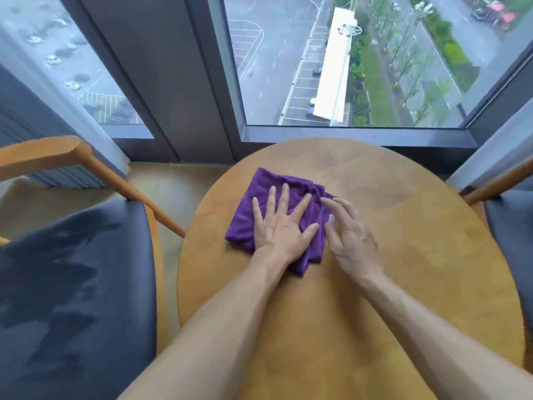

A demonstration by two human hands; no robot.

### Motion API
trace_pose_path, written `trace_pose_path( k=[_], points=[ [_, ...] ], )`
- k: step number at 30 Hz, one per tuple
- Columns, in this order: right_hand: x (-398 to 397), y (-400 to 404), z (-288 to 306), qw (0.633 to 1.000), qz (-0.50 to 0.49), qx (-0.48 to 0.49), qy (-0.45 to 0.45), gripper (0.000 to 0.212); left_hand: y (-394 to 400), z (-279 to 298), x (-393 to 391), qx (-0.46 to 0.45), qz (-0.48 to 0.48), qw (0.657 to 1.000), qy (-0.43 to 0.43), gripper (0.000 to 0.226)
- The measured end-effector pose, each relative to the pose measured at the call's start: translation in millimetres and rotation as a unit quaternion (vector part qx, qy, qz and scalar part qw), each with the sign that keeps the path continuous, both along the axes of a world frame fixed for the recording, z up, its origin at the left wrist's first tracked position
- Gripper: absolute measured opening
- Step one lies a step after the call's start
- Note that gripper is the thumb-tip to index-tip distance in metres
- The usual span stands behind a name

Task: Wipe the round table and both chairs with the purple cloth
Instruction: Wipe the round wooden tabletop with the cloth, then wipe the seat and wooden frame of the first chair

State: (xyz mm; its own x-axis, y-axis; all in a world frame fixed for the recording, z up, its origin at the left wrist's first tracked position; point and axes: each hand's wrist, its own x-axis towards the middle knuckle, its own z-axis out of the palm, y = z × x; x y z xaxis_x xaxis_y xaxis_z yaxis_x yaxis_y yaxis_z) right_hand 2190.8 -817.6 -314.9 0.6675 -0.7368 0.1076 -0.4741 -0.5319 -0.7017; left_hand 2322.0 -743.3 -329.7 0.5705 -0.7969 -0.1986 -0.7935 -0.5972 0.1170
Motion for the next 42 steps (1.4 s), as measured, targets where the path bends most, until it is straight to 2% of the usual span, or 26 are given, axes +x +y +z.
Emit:
trace_pose_path(
  k=[3,5,7,10,14,16,18,22,26,30,35,38,42],
  points=[
    [11,-25,-1,1.0,-0.023,-0.001,-0.008,0.042,-25,5,-6,-0.017,-0.078,0.996,0.034,0.065],
    [16,-34,-3,0.999,-0.038,-0.014,0.017,0.041,-24,16,11,-0.081,-0.077,0.991,0.074,0.065],
    [21,-37,-5,0.997,-0.048,-0.03,0.049,0.041,-15,25,34,-0.147,-0.006,0.986,0.076,0.066],
    [30,-32,-6,0.993,-0.058,-0.048,0.095,0.045,2,32,57,-0.117,0.149,0.981,0.026,0.056],
    [30,-32,1,0.99,-0.052,-0.036,0.127,0.049,0,35,58,-0.088,0.256,0.95,0.154,0.048],
    [27,-36,7,0.989,-0.032,-0.014,0.141,0.051,-8,40,57,-0.065,0.275,0.938,0.201,0.049],
    [22,-40,14,0.989,-0.004,0.013,0.145,0.053,-18,47,52,-0.049,0.261,0.934,0.24,0.045],
    [9,-45,30,0.991,0.006,0.064,0.119,0.052,-32,67,35,-0.111,0.254,0.912,0.303,0.017],
    [-8,-52,45,0.99,-0.036,0.104,0.085,0.042,-45,93,11,-0.204,0.253,0.844,0.427,0.015],
    [-29,-64,68,0.981,-0.066,0.179,0.023,0.033,-61,127,-22,-0.252,0.194,0.801,0.507,0.017],
    [-52,-73,106,0.912,-0.142,0.37,-0.104,0.038,-81,160,-72,-0.288,0.059,0.815,0.499,0.023],
    [-74,-79,127,0.903,-0.178,0.369,-0.129,0.041,-90,168,-100,-0.309,0.023,0.811,0.496,0.017],
    [-121,-84,150,0.914,-0.204,0.334,-0.106,0.037,-101,171,-140,-0.307,0.083,0.74,0.593,0.023]
  ],
)
